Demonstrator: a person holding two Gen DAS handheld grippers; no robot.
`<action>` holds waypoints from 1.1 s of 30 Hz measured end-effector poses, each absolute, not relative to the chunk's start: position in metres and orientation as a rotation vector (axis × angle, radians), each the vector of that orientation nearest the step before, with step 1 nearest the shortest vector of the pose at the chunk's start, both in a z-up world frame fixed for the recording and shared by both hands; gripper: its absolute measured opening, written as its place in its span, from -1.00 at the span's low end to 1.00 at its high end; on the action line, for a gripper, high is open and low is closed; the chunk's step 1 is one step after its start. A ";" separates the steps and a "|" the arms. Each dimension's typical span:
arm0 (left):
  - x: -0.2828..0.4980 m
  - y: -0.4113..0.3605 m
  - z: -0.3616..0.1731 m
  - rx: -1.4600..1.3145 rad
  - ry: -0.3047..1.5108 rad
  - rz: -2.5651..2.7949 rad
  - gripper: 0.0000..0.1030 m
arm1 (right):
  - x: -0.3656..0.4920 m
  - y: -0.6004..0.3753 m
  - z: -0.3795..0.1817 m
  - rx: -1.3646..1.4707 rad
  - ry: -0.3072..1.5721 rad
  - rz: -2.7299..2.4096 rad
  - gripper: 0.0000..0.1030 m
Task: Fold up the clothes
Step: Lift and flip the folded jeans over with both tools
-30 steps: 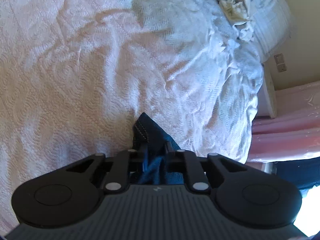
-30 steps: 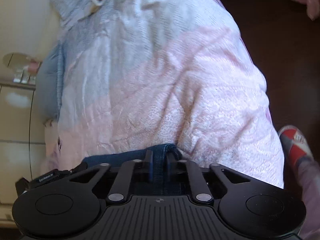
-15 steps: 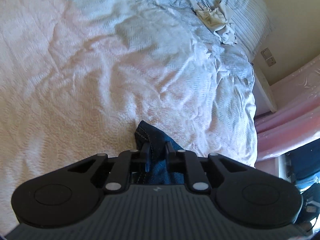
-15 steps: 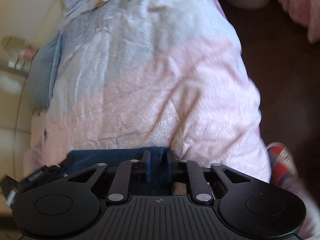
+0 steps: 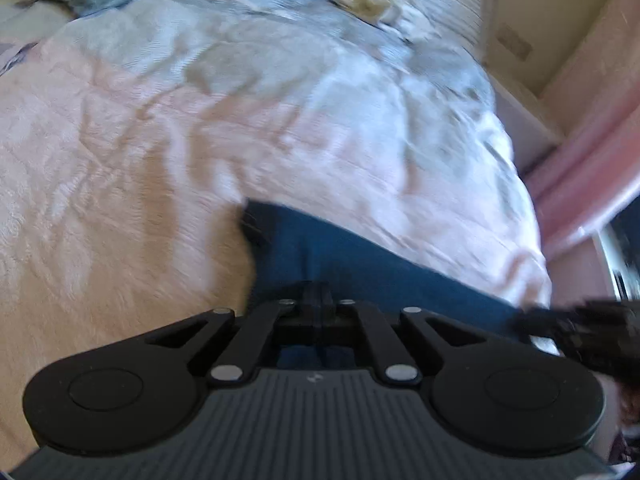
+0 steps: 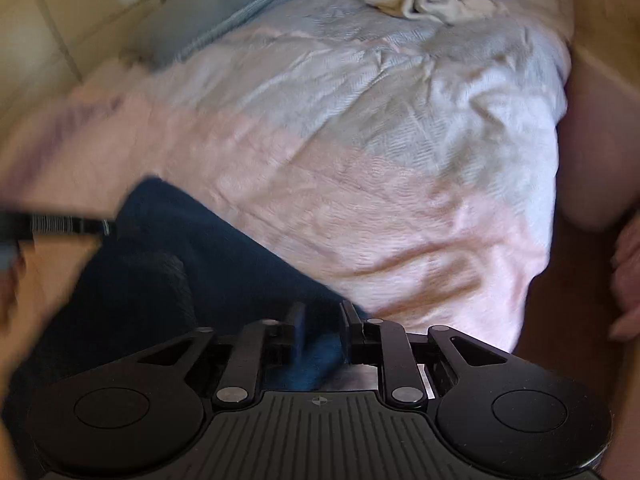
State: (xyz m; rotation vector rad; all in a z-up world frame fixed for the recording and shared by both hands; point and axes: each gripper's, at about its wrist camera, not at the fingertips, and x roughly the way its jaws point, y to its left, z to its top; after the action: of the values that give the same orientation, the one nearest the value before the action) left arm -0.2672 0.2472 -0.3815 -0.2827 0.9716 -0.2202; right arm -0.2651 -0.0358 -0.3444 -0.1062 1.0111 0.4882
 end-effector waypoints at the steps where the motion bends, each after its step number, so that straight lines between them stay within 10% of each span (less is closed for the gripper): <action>1: -0.265 0.250 -0.383 -0.287 0.962 -0.221 -0.94 | -0.263 -0.038 -0.349 -0.122 1.008 0.486 -0.61; 33: -0.444 0.206 -0.322 -0.406 0.983 0.184 -1.00 | -0.341 0.019 -0.315 -0.396 1.115 0.874 -0.61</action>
State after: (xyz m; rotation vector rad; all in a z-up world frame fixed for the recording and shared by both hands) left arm -0.4443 0.2056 -0.3221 -0.4057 0.9834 0.1837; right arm -0.3411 0.0186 -0.3150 -0.3960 1.1154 0.8738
